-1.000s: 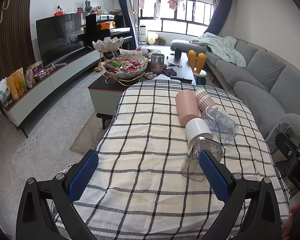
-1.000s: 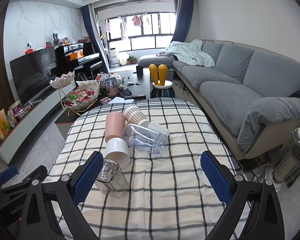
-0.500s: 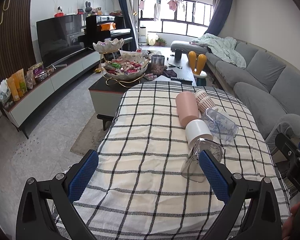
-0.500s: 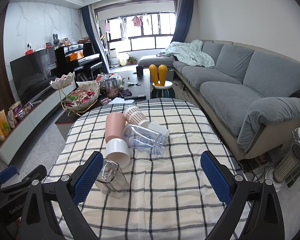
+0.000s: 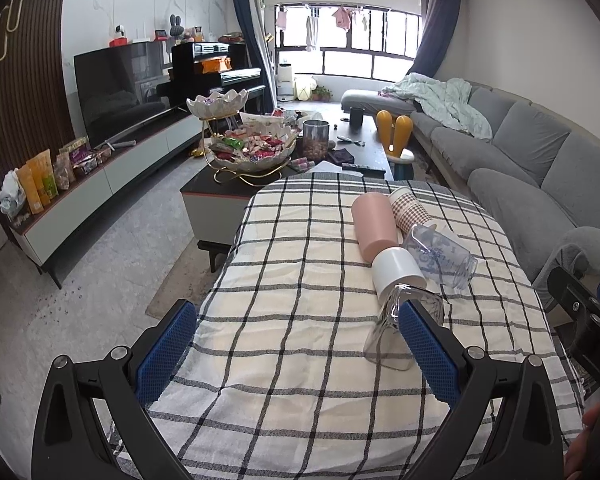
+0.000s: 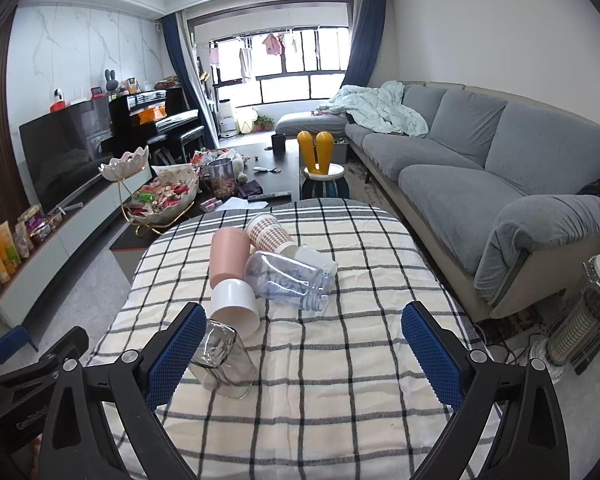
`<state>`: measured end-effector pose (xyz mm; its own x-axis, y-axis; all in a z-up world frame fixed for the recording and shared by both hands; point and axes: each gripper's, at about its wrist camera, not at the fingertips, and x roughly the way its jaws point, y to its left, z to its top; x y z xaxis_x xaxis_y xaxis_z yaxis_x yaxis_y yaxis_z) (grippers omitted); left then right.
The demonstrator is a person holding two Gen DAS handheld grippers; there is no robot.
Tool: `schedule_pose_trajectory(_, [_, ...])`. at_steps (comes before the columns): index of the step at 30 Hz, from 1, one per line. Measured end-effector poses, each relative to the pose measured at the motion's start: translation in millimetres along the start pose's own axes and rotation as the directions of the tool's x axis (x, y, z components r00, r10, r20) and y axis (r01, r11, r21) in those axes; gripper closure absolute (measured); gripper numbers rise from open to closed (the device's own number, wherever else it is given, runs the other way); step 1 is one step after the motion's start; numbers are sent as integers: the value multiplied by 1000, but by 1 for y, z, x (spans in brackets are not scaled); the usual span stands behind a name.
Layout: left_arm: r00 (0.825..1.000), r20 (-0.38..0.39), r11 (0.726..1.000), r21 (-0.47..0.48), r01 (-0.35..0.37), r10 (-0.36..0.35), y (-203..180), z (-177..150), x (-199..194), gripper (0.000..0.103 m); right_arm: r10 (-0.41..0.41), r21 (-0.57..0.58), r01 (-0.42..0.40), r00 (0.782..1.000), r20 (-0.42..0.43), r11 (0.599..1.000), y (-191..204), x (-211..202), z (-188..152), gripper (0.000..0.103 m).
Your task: Flip cup upside down
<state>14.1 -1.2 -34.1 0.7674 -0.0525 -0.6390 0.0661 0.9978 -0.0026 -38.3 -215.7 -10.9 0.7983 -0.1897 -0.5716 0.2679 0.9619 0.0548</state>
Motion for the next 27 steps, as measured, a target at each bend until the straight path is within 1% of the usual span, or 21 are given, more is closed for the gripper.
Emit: schedule_pose_trajectory(27, [1000, 7, 1000, 0, -2, 2, -1, -1, -1, 0, 2, 16, -2, 1000, -14, 1000, 4, 2, -4, 3])
